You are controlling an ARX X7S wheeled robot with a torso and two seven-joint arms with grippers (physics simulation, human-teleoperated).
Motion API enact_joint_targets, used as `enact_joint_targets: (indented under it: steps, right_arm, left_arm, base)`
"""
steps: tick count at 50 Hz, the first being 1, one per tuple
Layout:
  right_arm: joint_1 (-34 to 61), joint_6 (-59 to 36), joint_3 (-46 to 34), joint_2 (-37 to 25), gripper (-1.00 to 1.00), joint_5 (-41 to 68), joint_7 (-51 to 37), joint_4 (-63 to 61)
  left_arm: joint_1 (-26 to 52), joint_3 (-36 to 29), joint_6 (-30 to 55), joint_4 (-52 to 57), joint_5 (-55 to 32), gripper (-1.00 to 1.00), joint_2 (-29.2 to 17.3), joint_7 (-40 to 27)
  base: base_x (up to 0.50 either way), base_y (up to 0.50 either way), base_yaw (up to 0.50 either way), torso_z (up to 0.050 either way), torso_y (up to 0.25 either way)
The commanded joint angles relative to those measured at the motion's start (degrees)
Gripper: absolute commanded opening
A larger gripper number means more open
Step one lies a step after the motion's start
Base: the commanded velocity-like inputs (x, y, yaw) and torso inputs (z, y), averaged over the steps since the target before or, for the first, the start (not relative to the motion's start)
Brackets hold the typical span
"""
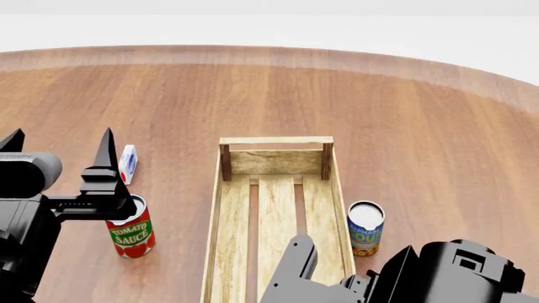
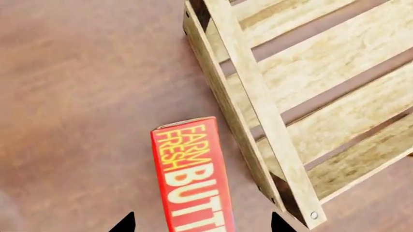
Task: Pick up the butter and put it in the tray.
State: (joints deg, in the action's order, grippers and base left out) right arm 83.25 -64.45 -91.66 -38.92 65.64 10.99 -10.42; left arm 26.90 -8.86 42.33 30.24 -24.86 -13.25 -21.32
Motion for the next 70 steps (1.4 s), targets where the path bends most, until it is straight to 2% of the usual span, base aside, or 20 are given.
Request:
enact_joint_targets:
  steps: [1,33,70]
  right_arm:
    - [-1.23,1.46,-0.94,0.48,1.00,-1.31,1.27,1.26]
    - [-5.17,6.21,-2.57,1.01,1.00,-4.34,4.08,6.23]
    - [-7.90,5.87,-4.08,1.65,1.00,-5.00,3.74,10.98]
  left_arm:
    - [-0.15,-0.28,-0.34,-0.14,-0.16,1.00,-0.22,-0.21]
    - [-0.40,-0.93,-1.38,-0.69,-0.51,1.00,-0.84,-0.66]
    - [-0.92,-1.76,-2.10,-0.51,-1.10,1.00,-1.53,-1.33]
  base:
    - [0.00,0.00,0.00,0.000,0.000]
    - [0.00,0.00,0.00,0.000,0.000]
    - [0.00,0.00,0.00,0.000,0.000]
